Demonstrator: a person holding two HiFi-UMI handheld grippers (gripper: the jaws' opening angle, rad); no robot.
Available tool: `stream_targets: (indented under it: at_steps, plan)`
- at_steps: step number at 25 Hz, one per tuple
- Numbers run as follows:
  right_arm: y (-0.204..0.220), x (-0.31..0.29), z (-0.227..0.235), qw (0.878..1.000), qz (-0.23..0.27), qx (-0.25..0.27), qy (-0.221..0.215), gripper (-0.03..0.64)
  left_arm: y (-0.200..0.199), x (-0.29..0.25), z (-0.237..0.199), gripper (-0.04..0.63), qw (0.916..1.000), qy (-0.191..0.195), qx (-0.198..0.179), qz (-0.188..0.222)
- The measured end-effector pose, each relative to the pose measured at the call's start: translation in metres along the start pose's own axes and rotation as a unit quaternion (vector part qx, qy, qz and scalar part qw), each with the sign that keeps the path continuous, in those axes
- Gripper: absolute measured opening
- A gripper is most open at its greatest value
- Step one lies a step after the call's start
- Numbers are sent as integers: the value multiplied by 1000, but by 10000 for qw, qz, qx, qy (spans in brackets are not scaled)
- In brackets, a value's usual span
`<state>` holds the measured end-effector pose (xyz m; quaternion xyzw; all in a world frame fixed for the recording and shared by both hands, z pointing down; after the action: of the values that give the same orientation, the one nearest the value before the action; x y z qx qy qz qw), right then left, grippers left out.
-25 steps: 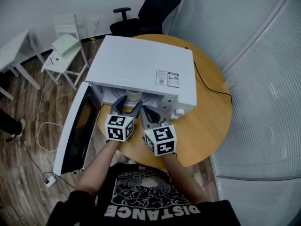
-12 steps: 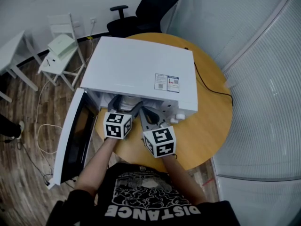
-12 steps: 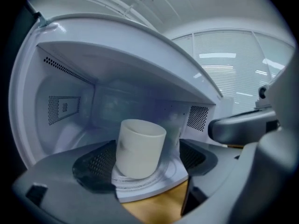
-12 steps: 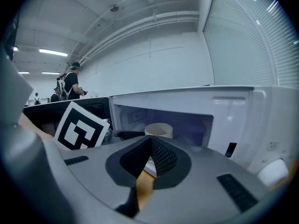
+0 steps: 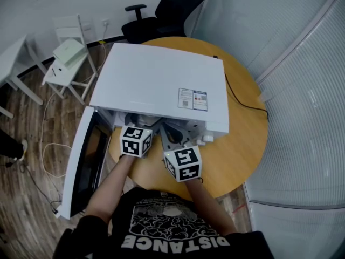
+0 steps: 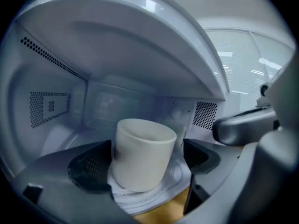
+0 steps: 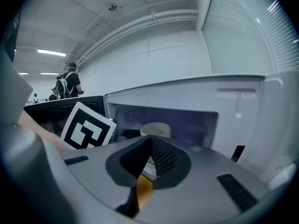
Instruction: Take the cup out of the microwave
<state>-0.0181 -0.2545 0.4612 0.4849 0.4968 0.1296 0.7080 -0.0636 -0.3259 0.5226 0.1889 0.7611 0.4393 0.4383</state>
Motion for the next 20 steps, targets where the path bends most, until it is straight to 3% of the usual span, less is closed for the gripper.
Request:
stream_targets:
  at_steps: [8, 20]
  plan:
    - [2, -7, 10, 9999, -53, -102, 26, 15, -5, -14, -4, 471, 9999, -21, -110, -49]
    - [8, -14, 17, 9998, -85, -161, 27, 15, -6, -18, -12, 450, 9987, -415, -278, -140]
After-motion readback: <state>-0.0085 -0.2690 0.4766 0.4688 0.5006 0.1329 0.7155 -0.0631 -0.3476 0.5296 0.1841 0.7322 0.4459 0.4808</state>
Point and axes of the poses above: the fingertips, and each gripper's own axes: x backward along the fingers, z to its right, y out of its underside, the point moved 2 cm from there along x, backward along the fingers, and after that the axes turned 14 degrees about -z, right-handed, at the moved point
